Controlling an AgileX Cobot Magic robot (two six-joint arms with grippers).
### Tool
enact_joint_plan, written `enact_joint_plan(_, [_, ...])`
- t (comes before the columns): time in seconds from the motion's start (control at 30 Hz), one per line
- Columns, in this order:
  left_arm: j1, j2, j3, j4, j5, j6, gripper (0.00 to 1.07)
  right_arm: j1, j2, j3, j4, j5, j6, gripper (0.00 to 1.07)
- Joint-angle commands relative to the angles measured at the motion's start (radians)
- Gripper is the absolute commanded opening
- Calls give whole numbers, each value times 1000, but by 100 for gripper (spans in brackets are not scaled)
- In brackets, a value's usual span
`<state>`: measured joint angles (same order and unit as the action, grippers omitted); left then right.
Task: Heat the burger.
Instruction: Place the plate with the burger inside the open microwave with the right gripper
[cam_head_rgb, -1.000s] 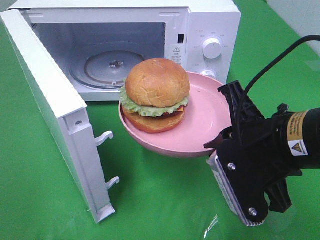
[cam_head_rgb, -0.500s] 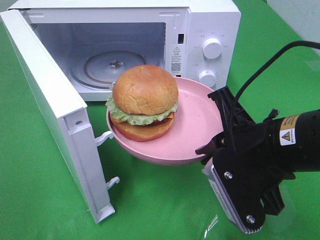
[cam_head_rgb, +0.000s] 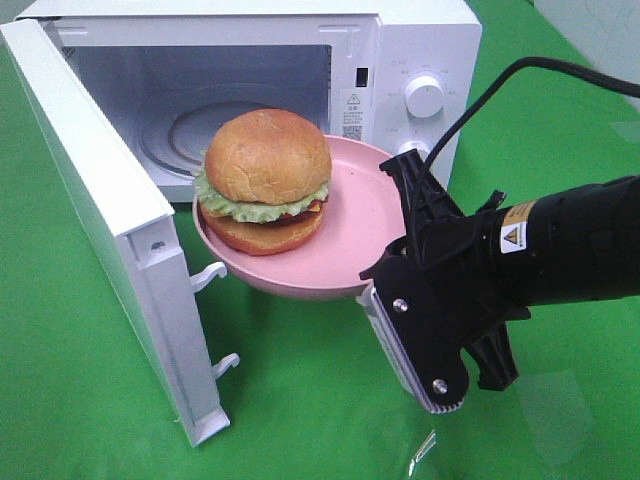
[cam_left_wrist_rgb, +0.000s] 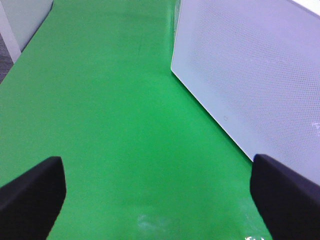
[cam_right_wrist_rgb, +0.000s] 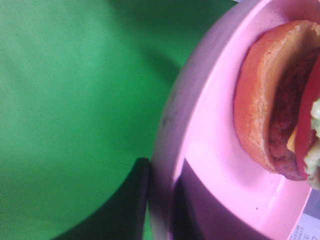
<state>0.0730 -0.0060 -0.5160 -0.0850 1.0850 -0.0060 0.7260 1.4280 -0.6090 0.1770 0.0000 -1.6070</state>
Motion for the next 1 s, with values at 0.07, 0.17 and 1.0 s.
enact_joint_plan(0.07, [1, -15, -1, -7, -17, -8, 92, -5, 29, -48, 4, -75, 8, 1])
enact_joint_plan(0.17, [1, -15, -1, -7, -17, -8, 92, -5, 58, -78, 4, -75, 8, 2])
enact_joint_plan(1.0, [1, -15, -1, -7, -17, -8, 92, -5, 233, -268, -4, -74, 43, 3])
